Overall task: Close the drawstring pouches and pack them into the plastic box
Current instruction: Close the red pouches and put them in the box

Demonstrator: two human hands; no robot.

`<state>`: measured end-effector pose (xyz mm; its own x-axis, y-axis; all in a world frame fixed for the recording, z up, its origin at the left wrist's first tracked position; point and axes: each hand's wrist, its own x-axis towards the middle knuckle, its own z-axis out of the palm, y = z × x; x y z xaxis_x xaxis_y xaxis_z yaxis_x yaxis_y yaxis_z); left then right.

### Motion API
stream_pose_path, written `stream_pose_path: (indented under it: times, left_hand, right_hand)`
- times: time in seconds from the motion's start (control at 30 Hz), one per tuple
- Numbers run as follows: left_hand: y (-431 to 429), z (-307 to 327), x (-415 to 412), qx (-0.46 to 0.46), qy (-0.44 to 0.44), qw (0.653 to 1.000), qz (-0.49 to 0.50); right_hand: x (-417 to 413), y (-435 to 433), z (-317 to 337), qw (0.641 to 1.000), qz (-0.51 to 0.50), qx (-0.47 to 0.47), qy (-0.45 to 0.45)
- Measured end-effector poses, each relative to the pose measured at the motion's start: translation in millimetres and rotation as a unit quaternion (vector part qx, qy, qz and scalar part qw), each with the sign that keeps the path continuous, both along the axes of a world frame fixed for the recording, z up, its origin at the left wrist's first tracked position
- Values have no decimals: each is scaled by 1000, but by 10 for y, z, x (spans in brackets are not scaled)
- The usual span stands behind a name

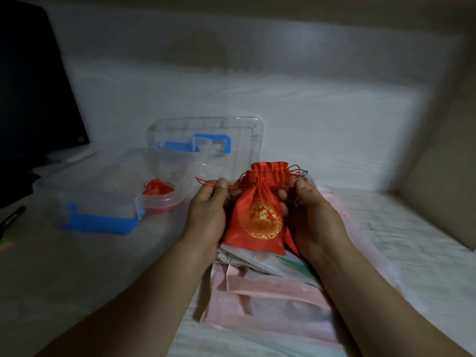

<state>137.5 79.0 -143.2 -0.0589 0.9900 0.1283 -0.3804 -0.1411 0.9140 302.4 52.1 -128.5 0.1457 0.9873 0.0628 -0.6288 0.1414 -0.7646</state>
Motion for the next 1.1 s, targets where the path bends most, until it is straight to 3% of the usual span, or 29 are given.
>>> stream_pose_path:
  times: [0.23,0.43,0.53,0.6,0.67,0.73,0.9,1.1]
  left_hand:
    - [-8,130,63,-20,12,1000,-7]
    - [-88,244,1,0,-39,996,-78]
    - [-130,290,-11,50,-10,994,-92]
    - [-155,338,-22,108,110,986,-64]
    - [-182,345,-17,173,231,956,-49]
    - [-213,333,0,213,290,931,-69]
    - [-240,263,-1,239,303,918,-91]
    - [-228,301,12,188,223,953,-81]
  right_hand:
    - [77,-80,22,1000,19,0,23]
    - [24,-155,74,998,41,-23,34]
    - [3,-206,120,999,15,18,-49]
    - [-30,-219,163,986,-26,58,-151]
    - [-58,-242,209,956,-88,107,-257]
    - [-85,-260,249,922,-129,150,-335]
    - [-226,-240,284,883,-132,193,-407]
    - [-170,-259,195,909,-116,130,-378]
